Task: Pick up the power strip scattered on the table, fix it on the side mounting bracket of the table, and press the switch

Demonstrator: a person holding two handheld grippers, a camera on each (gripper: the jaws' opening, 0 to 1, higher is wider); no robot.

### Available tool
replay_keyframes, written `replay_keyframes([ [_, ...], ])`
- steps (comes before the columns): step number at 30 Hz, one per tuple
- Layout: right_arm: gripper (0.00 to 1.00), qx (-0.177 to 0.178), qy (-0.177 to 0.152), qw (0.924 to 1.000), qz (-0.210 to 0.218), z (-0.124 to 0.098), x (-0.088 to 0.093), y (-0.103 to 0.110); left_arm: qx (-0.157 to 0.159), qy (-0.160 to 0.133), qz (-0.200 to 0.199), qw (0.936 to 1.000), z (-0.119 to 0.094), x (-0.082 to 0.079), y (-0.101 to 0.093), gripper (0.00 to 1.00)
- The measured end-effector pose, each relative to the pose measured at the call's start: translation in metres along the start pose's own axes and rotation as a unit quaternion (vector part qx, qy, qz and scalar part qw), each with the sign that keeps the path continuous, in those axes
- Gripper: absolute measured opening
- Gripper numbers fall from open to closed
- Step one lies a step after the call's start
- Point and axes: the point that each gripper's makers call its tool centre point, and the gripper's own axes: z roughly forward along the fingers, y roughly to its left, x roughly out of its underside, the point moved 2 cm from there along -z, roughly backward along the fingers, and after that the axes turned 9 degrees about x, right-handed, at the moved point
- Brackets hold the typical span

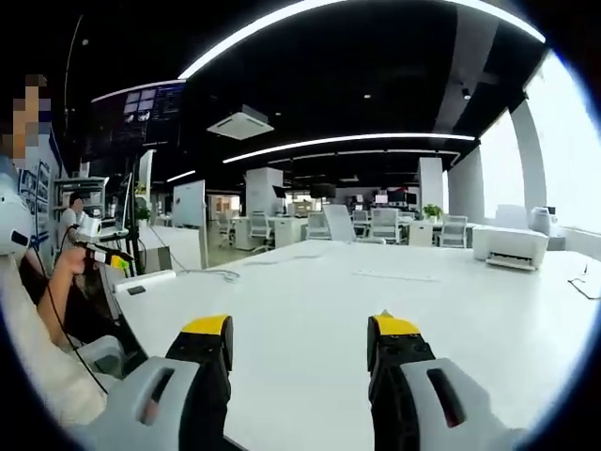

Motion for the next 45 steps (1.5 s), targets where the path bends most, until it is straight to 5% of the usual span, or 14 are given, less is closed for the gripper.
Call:
replay_keyframes([
  [14, 0.52, -0.011, 0.001, 0.9999, -0.011, 0.002, 0.0, 0.008, 0.003, 0.007, 0.009, 0.9999, -0.016, -0.008, 0.021, 0.58],
  [19, 0.51, -0.013, 0.002, 0.9998, -0.012, 0.001, 0.001, 0.009, -0.018, 0.011, 0.011, 0.9997, -0.021, -0.01, 0.031, 0.57],
  [29, 0.51, -0.016, 0.004, 0.9998, -0.012, 0.002, 0.002, 0.009, -0.014, 0.032, 0.021, 0.9992, -0.021, -0.006, 0.031, 0.57],
  [37, 0.5, -0.014, 0.004, 0.9999, -0.009, 0.002, 0.003, 0.008, 0.0, 0.068, 0.029, 0.9973, -0.022, 0.0, 0.032, 0.54],
  [45, 0.49, -0.012, 0.006, 0.9999, -0.007, 0.002, 0.004, 0.008, 0.042, 0.063, 0.032, 0.9966, -0.032, -0.01, 0.026, 0.54],
])
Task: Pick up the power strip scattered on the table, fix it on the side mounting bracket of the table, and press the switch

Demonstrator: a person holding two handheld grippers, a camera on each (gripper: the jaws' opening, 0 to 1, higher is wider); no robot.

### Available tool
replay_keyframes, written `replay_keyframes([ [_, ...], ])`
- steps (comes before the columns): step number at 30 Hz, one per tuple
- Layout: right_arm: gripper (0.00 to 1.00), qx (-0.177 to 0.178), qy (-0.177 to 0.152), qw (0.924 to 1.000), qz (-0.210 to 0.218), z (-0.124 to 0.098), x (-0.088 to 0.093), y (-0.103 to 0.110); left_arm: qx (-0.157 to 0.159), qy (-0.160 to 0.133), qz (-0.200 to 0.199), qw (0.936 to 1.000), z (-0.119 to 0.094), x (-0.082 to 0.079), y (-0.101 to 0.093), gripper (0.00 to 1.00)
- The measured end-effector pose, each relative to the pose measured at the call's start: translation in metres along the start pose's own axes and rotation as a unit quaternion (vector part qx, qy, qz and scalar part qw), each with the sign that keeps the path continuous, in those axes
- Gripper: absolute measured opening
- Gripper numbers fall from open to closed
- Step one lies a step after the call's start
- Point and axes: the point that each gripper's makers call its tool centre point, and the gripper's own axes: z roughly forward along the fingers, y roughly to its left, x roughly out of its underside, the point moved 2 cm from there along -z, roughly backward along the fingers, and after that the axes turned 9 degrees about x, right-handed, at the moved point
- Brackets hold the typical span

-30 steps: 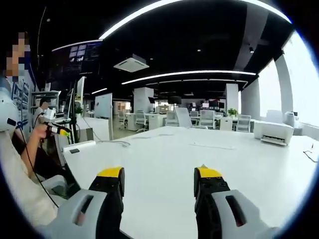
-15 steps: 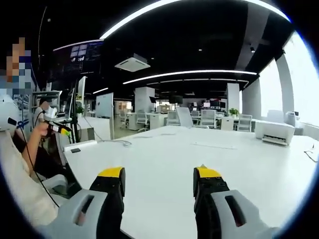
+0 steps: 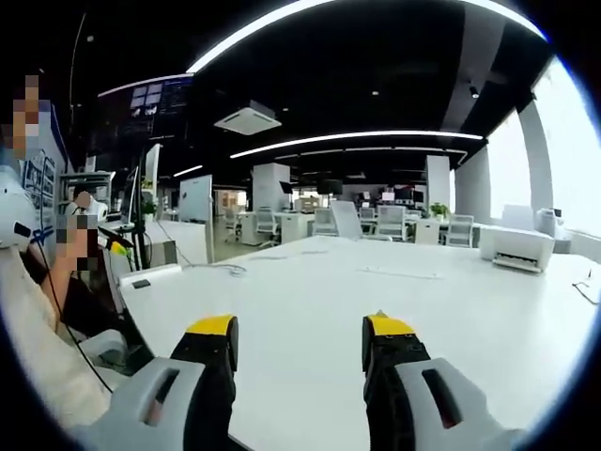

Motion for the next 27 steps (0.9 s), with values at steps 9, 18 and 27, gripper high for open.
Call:
replay_keyframes([
  [9, 0.49, 0.0, 0.002, 1.0, 0.002, 0.0, 0.002, -0.002, 0.005, 0.003, 0.007, 1.0, -0.015, -0.006, 0.01, 0.54],
  [18, 0.48, -0.003, 0.002, 1.0, 0.003, 0.0, 0.001, 0.0, 0.016, 0.047, 0.017, 0.9986, -0.014, 0.007, 0.013, 0.54],
  [27, 0.48, -0.012, 0.004, 0.9999, 0.007, 0.002, 0.003, 0.003, 0.035, 0.071, 0.022, 0.9967, -0.011, 0.014, 0.015, 0.53],
])
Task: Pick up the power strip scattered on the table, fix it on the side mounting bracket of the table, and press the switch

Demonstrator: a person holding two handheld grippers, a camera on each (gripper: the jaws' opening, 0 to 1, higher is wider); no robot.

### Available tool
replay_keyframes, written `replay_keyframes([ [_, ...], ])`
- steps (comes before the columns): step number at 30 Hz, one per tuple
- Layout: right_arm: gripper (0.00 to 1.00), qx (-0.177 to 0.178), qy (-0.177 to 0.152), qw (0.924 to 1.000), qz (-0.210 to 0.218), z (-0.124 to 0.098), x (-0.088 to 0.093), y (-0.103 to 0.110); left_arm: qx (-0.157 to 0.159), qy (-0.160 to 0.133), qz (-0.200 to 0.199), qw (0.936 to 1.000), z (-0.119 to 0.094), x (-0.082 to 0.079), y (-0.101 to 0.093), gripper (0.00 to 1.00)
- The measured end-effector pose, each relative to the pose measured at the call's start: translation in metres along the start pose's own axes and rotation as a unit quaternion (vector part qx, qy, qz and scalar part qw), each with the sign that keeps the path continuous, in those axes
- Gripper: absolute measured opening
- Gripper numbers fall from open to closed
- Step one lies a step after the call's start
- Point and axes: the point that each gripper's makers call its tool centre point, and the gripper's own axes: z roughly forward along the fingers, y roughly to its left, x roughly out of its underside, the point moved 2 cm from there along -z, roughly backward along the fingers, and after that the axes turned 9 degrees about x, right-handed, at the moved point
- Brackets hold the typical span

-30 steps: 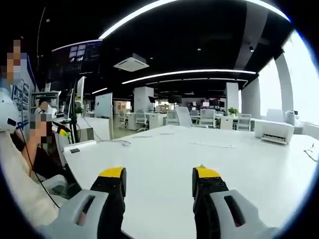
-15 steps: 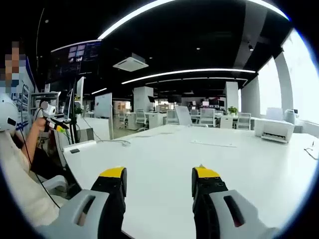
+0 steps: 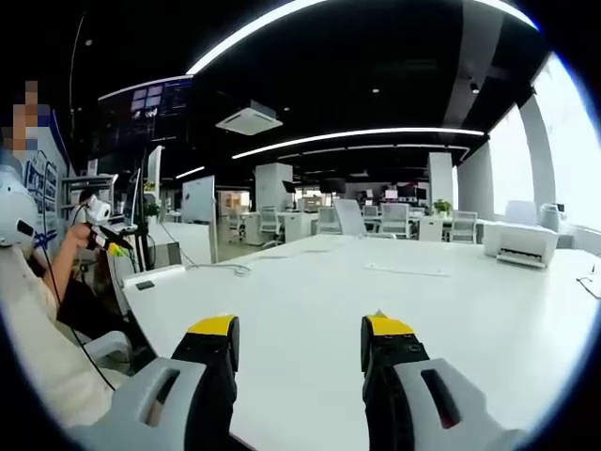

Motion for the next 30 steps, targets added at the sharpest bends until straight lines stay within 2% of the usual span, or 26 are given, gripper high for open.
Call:
replay_keyframes([
  [6, 0.48, -0.002, 0.0, 1.0, 0.001, 0.0, 0.001, 0.0, -0.001, 0.035, 0.005, 0.9994, 0.004, 0.01, 0.007, 0.55],
  [13, 0.48, -0.002, -0.001, 1.0, 0.002, -0.001, 0.0, -0.001, 0.012, 0.071, 0.021, 0.9972, 0.008, 0.019, 0.007, 0.54],
  [21, 0.48, -0.003, 0.0, 1.0, 0.0, -0.001, 0.001, 0.0, 0.025, 0.099, 0.026, 0.9944, 0.014, 0.031, 0.009, 0.51],
  [30, 0.48, -0.002, 0.0, 1.0, 0.002, 0.0, 0.002, 0.0, 0.04, 0.117, 0.005, 0.9924, 0.022, 0.04, 0.009, 0.48],
])
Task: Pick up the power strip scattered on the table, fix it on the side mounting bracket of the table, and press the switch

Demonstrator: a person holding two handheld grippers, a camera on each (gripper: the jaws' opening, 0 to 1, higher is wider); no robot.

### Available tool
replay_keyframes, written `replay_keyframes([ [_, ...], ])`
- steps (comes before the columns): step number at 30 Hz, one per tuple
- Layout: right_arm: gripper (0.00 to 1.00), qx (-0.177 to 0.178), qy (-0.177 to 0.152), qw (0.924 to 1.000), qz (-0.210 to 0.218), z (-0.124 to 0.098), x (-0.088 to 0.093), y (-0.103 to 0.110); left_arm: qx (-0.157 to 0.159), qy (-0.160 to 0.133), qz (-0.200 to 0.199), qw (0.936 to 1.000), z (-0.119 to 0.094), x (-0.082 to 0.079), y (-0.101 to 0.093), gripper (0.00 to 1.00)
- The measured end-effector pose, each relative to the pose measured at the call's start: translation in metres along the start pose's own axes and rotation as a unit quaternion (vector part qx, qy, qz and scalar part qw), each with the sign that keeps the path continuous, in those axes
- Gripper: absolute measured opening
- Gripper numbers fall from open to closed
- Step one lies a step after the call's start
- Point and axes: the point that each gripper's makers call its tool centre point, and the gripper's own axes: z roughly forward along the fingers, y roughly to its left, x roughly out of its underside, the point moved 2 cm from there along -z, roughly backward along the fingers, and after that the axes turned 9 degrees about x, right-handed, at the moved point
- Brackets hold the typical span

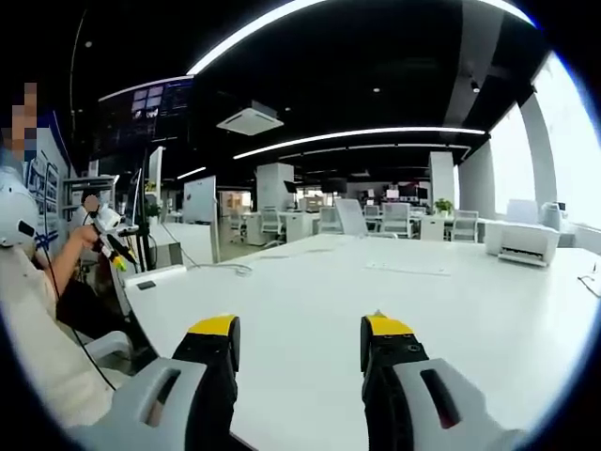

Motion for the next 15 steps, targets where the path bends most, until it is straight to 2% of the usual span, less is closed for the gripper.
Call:
replay_keyframes([
  [7, 0.47, 0.0, 0.0, 1.0, 0.001, 0.0, 0.0, -0.002, 0.012, 0.019, 0.002, 0.9997, 0.008, 0.005, 0.001, 0.48],
  [15, 0.47, 0.0, 0.001, 1.0, 0.001, 0.001, 0.002, -0.001, 0.022, 0.018, -0.003, 0.9996, 0.013, 0.004, 0.0, 0.47],
])
